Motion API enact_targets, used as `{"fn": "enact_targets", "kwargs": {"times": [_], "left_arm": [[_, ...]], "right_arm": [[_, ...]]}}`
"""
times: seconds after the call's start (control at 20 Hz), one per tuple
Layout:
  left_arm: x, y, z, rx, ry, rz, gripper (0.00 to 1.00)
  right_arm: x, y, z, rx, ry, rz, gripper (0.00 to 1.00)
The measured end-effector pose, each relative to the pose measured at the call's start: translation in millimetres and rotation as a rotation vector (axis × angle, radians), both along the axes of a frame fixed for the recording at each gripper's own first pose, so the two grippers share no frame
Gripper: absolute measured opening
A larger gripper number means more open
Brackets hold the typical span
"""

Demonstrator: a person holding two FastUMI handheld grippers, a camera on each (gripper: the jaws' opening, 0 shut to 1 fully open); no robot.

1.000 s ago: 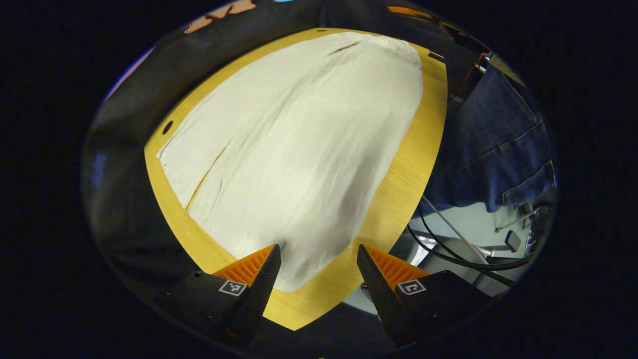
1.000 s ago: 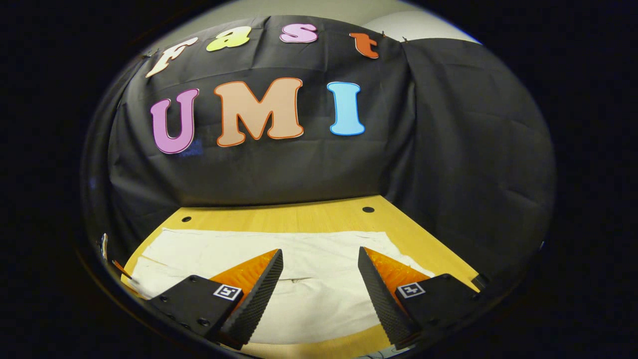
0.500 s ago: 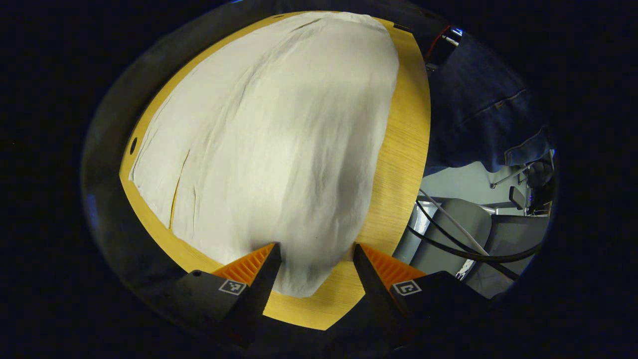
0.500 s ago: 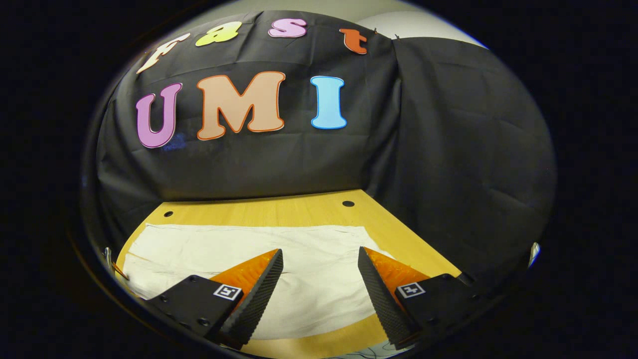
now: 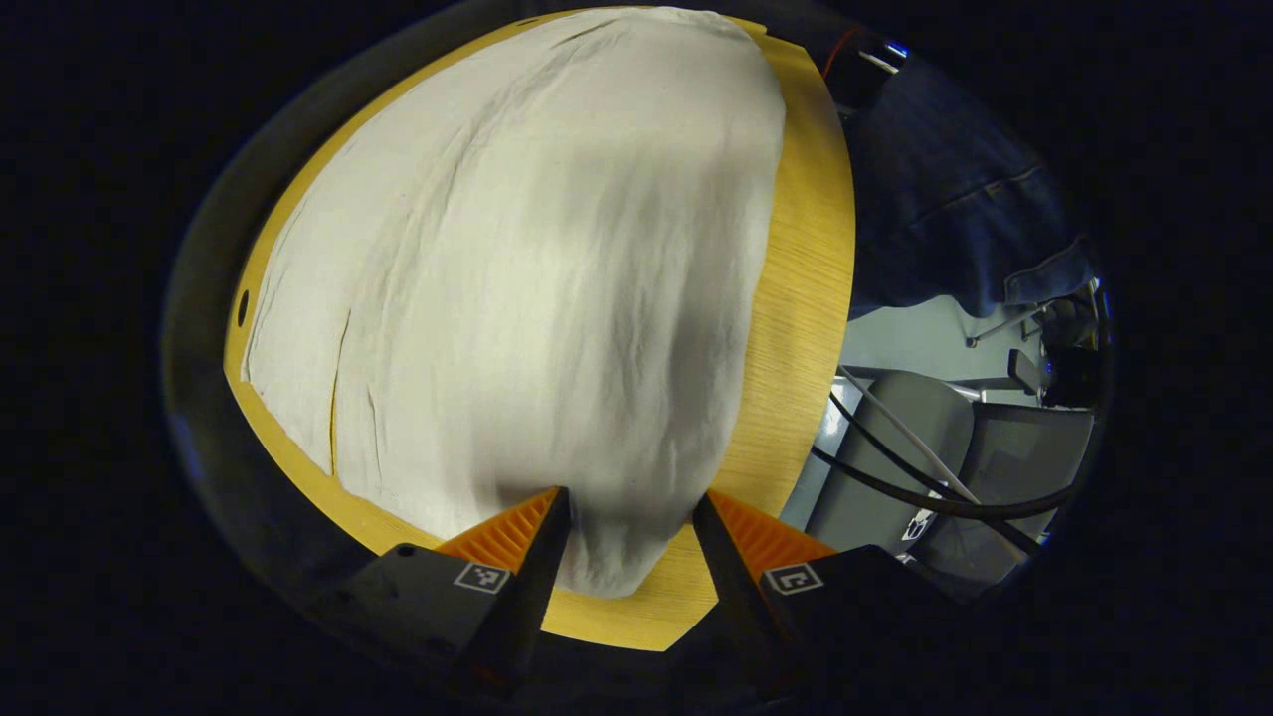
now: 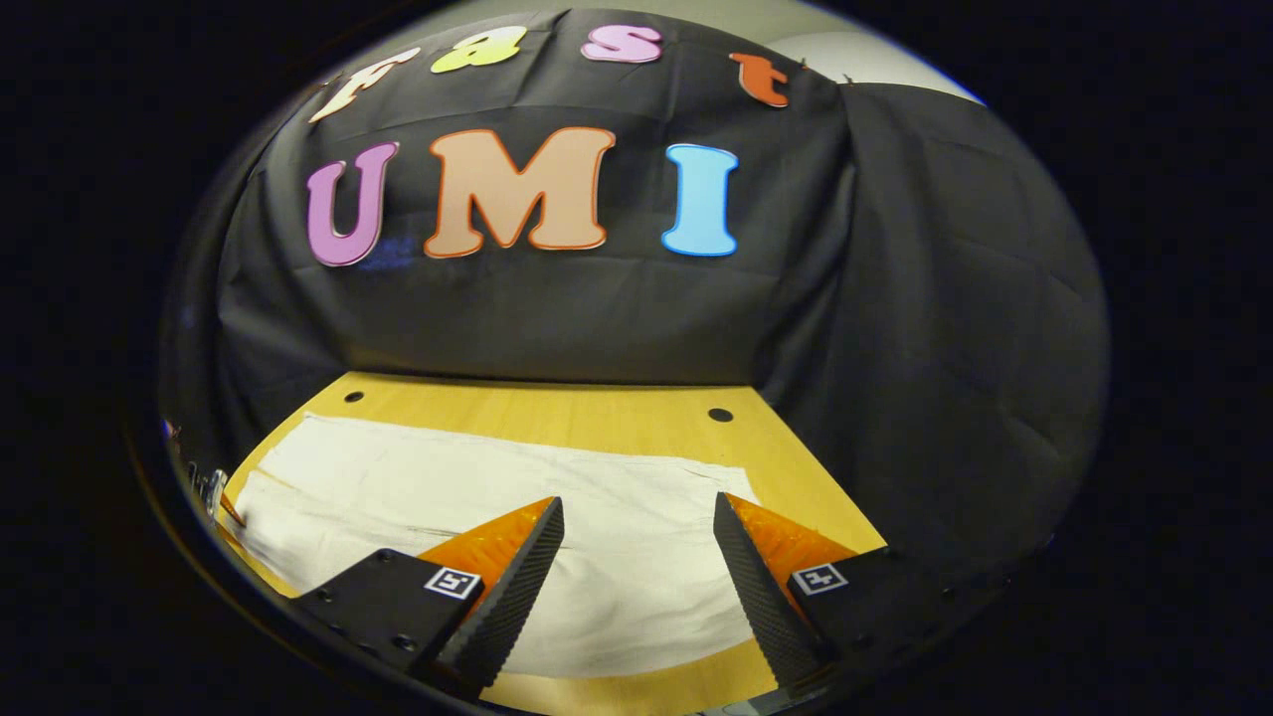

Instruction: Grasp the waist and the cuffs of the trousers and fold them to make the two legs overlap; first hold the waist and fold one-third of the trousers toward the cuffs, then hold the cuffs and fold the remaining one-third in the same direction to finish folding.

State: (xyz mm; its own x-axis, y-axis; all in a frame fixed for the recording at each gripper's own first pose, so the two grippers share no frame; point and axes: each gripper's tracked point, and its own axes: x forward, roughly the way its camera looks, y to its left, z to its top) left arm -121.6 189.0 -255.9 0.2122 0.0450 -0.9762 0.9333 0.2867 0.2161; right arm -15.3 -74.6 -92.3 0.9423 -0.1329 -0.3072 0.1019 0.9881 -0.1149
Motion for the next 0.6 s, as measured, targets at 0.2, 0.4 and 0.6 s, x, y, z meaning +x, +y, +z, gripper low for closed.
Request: {"fn": "enact_targets", "kwargs": {"times": [0.2, 0.4, 0.6], "left_arm": [[13, 1, 2, 0.005, -0.011, 0.059, 0.51], [28, 4, 5, 0.017, -0.045, 0.068, 0.21], [30, 5, 6, 0.028, -0.075, 0.059, 0.02]], "right_arm": [[13, 7, -14, -0.043, 0.071, 0.154, 0.98], [22, 1, -32, -0.091, 0.161, 0.267, 0.98], [22, -12, -53, -0.167, 0.268, 0.372, 0.97]]}}
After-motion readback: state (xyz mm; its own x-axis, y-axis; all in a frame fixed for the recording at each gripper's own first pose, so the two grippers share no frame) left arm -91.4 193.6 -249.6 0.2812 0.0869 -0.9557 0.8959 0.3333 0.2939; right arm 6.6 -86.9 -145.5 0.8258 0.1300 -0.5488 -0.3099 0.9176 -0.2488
